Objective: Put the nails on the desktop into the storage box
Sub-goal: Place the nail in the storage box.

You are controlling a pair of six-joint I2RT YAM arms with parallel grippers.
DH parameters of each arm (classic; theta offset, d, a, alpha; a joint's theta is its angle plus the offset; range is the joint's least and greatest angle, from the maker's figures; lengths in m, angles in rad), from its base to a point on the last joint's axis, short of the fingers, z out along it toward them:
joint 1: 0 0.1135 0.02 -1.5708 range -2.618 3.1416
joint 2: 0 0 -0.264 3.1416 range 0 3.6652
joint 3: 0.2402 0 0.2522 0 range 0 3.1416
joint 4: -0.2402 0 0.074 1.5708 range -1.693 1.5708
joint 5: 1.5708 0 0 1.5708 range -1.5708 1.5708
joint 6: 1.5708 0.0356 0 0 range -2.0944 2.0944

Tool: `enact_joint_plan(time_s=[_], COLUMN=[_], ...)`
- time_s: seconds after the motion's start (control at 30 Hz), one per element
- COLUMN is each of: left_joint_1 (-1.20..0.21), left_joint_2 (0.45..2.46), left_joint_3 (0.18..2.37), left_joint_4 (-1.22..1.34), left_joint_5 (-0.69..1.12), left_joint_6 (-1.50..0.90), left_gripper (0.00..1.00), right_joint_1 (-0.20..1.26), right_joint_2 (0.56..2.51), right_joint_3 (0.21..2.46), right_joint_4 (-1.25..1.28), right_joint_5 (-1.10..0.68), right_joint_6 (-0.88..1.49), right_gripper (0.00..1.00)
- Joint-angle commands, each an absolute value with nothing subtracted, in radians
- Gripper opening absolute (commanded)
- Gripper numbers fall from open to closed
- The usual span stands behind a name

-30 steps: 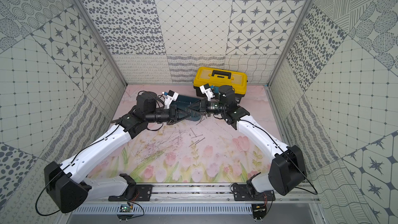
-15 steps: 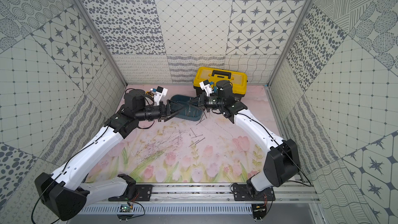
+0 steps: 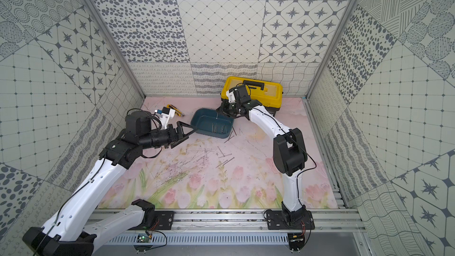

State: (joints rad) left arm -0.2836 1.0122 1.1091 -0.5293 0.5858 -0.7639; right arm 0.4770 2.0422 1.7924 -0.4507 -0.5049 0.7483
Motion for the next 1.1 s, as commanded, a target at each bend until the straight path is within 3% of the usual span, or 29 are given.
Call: enact_joint_plan(time_s=[0.0, 0.6, 0.8, 1.07], left_joint_1=[-0.256, -0.252, -0.252, -0.252], left_joint_2=[0.961, 0.983, 0.989, 1.03], left_joint_3=[1.088, 1.087, 1.084, 1.077], left_joint_4=[-0.671, -0.793, -0.807, -0.806], left_joint_5=[0.533, 0.545, 0.538, 0.513], left_joint_6=[-0.662, -0.55, -0.53, -0.529], left_gripper=[1.0, 0.99, 0.99, 0.99], right_joint_1=[0.475, 0.477, 0.476, 0.47], right_joint_2=[2.099, 2.204, 2.206, 2.149], right_joint_3=[1.847, 1.818, 1.808, 1.776], right_joint_4=[-0.494, -0.528, -0.528, -0.529], right_joint_5=[-0.393, -0.313, -0.319, -0.331], right_joint_6=[0.692, 0.626, 0.625, 0.62], right_gripper=[0.0, 0.0, 0.15, 0.23])
